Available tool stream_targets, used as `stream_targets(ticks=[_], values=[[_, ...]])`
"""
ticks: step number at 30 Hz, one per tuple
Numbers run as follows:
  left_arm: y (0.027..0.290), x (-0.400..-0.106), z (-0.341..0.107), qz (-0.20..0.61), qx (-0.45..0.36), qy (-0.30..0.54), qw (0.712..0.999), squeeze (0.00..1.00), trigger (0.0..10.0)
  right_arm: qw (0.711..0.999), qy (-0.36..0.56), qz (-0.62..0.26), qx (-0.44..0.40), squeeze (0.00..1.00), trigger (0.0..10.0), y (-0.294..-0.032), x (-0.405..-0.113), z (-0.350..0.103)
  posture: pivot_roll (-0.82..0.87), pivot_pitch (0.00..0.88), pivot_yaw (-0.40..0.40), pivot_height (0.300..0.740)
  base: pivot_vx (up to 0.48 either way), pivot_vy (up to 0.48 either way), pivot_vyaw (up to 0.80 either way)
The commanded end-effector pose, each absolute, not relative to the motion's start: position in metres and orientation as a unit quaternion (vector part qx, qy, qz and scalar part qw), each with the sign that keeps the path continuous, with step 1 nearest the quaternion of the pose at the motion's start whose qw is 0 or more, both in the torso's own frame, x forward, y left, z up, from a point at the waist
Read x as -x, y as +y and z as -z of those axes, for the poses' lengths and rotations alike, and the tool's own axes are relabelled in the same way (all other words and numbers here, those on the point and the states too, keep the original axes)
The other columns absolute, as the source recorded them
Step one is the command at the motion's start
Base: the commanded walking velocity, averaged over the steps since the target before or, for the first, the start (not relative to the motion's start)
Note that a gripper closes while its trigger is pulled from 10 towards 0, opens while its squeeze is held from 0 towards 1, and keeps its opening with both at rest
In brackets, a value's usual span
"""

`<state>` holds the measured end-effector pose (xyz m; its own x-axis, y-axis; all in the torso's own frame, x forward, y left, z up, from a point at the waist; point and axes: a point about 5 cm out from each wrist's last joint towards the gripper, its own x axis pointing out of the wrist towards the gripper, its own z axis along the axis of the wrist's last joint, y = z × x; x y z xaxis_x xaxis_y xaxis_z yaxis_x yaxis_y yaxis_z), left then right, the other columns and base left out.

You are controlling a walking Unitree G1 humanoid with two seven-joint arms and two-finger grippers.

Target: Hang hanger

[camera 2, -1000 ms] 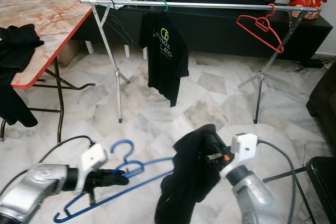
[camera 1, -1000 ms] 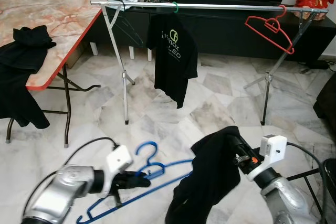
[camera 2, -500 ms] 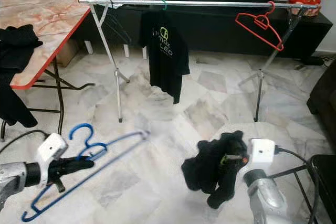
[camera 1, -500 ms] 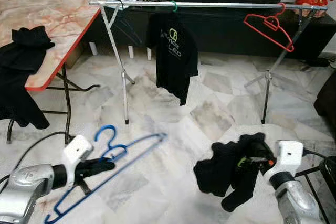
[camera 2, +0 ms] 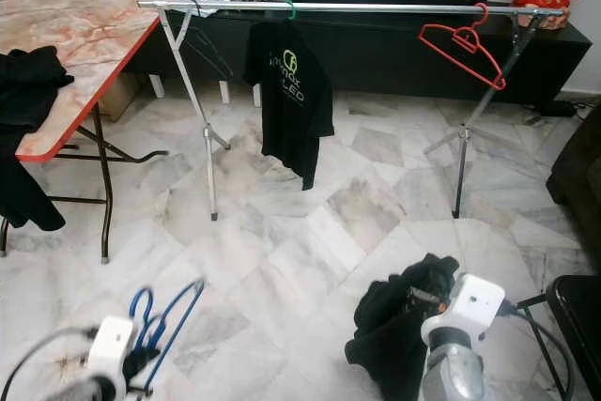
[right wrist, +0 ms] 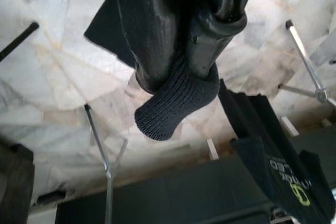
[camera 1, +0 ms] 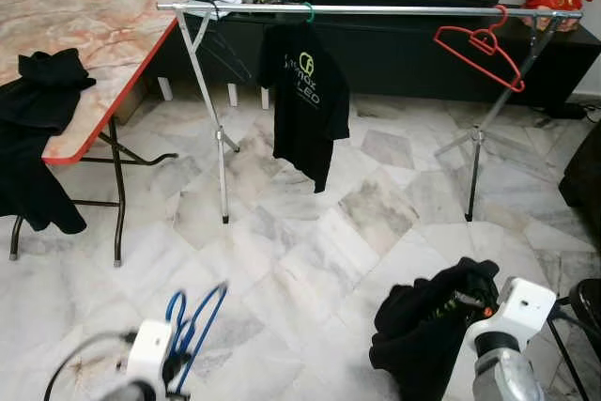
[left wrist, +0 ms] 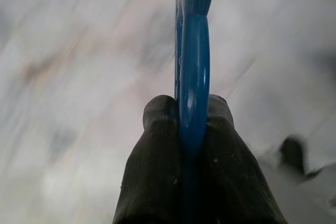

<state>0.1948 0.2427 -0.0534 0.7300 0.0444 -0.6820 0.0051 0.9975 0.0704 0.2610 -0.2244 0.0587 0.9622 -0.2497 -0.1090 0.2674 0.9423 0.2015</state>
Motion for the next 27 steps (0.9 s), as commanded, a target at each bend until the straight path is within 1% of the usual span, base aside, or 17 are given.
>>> stream_targets(ticks=[1,2,3,4,5,6,7,8,10,11,15,18,25,27], values=[[0.250,-0.174,0.065,-0.046,-0.038,0.398,0.915,0.00,10.0,0.988,-0.002,0.128,-0.087,0.00,0.0,-0.224,-0.263,-0.075,-0.03,0.070,-0.014,0.721,0.000,0.000,0.00],[0.251,-0.166,0.070,-0.057,-0.041,0.414,0.908,0.00,10.0,0.988,-0.005,0.127,-0.085,0.00,0.0,-0.224,-0.263,-0.076,-0.02,0.067,-0.016,0.721,0.000,0.000,0.00],[0.251,-0.166,0.070,-0.057,-0.041,0.414,0.908,0.00,10.0,0.988,-0.005,0.127,-0.085,0.00,0.0,-0.224,-0.263,-0.076,-0.02,0.067,-0.016,0.721,0.000,0.000,0.00],[0.253,-0.152,0.077,-0.073,-0.056,0.436,0.895,0.00,10.0,0.987,-0.004,0.133,-0.086,0.00,0.0,-0.224,-0.261,-0.075,-0.02,0.065,-0.020,0.721,0.000,0.000,0.00],[0.253,-0.152,0.077,-0.073,-0.056,0.436,0.895,0.00,10.0,0.987,-0.004,0.133,-0.086,0.00,0.0,-0.224,-0.261,-0.075,-0.02,0.065,-0.020,0.721,0.000,0.000,0.00],[0.253,-0.140,0.084,-0.090,-0.057,0.457,0.883,0.00,10.0,0.988,-0.003,0.136,-0.079,0.00,0.0,-0.223,-0.260,-0.075,-0.02,0.059,-0.021,0.721,0.000,0.000,0.00],[0.253,-0.136,0.086,-0.093,-0.061,0.462,0.880,0.00,10.0,0.988,-0.002,0.135,-0.076,0.00,0.0,-0.223,-0.259,-0.075,-0.02,0.057,-0.022,0.721,0.000,0.000,0.00],[0.253,-0.134,0.086,-0.094,-0.065,0.465,0.878,0.00,10.0,0.988,-0.002,0.134,-0.074,0.00,1.4,-0.223,-0.259,-0.075,-0.02,0.057,-0.022,0.721,0.000,0.000,0.00],[0.252,-0.130,0.089,-0.114,-0.030,0.470,0.875,0.00,10.0,0.989,0.000,0.129,-0.066,0.00,9.8,-0.220,-0.258,-0.076,-0.02,0.055,-0.022,0.721,0.000,0.000,0.00],[0.252,-0.130,0.089,-0.118,-0.025,0.470,0.875,0.00,10.0,0.990,-0.001,0.126,-0.063,0.00,10.0,-0.219,-0.258,-0.076,-0.02,0.055,-0.022,0.721,0.000,0.000,0.00],[0.250,-0.134,0.087,-0.112,-0.028,0.457,0.882,0.00,10.0,0.990,0.001,0.124,-0.065,0.00,10.0,-0.214,-0.255,-0.074,-0.02,0.051,-0.021,0.721,0.000,0.000,0.00],[0.247,-0.140,0.087,-0.086,-0.044,0.458,0.884,0.00,10.0,0.989,0.002,0.130,-0.070,0.00,10.0,-0.211,-0.255,-0.073,-0.02,0.058,-0.018,0.721,0.000,0.000,0.00],[0.240,-0.143,0.088,-0.091,-0.013,0.458,0.884,0.00,10.0,0.990,-0.003,0.128,-0.067,0.00,10.0,-0.209,-0.258,-0.076,-0.02,0.084,-0.023,0.721,0.000,0.000,0.00],[0.239,-0.143,0.089,-0.091,-0.011,0.461,0.883,0.00,10.0,0.989,-0.003,0.129,-0.067,0.00,10.0,-0.209,-0.258,-0.077,-0.02,0.087,-0.024,0.721,0.000,0.244,0.00]])
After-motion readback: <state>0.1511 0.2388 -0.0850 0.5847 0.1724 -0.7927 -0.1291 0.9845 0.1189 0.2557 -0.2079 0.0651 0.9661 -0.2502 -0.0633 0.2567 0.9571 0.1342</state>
